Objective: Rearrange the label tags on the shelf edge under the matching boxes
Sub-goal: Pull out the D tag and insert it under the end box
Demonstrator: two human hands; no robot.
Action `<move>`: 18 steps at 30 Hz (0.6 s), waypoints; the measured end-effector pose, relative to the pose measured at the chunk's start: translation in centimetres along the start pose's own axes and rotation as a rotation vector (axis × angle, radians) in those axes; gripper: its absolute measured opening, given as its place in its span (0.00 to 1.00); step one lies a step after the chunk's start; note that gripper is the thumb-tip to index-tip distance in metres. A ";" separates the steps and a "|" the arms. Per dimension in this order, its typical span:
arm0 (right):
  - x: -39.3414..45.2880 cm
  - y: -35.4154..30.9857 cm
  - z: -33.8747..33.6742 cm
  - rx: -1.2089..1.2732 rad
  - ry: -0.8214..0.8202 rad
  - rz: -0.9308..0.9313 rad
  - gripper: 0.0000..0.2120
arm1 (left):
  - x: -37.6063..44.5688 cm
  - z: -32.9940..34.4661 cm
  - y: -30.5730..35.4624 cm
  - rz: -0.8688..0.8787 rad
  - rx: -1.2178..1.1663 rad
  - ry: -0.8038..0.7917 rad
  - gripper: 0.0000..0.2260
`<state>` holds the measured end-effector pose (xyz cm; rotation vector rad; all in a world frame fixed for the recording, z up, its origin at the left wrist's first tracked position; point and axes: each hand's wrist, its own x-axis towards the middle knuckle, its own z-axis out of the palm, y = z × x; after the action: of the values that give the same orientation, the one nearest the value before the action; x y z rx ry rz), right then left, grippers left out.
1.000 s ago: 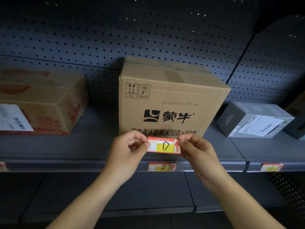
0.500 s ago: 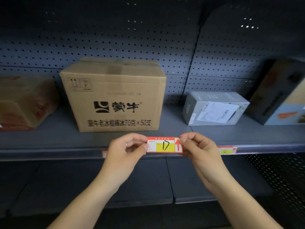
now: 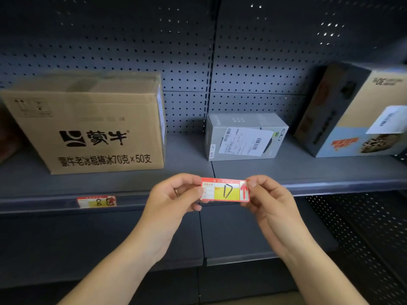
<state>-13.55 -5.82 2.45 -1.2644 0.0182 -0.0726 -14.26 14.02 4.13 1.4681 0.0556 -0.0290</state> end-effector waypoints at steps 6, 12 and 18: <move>1.6 -1.4 -2.3 -0.029 0.109 -0.034 0.14 | 4.1 2.7 -0.3 0.020 -0.041 -0.135 0.12; 2.9 -3.0 -5.2 -0.021 0.167 -0.060 0.07 | 6.7 6.5 -0.7 0.028 -0.088 -0.226 0.13; 3.6 -3.6 -10.2 0.058 0.177 -0.026 0.03 | 7.6 11.0 -1.1 0.024 -0.067 -0.268 0.10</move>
<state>-10.64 -16.80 2.94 -1.1968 0.1510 -0.2056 -6.55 3.02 3.70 1.3862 -0.1773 -0.2022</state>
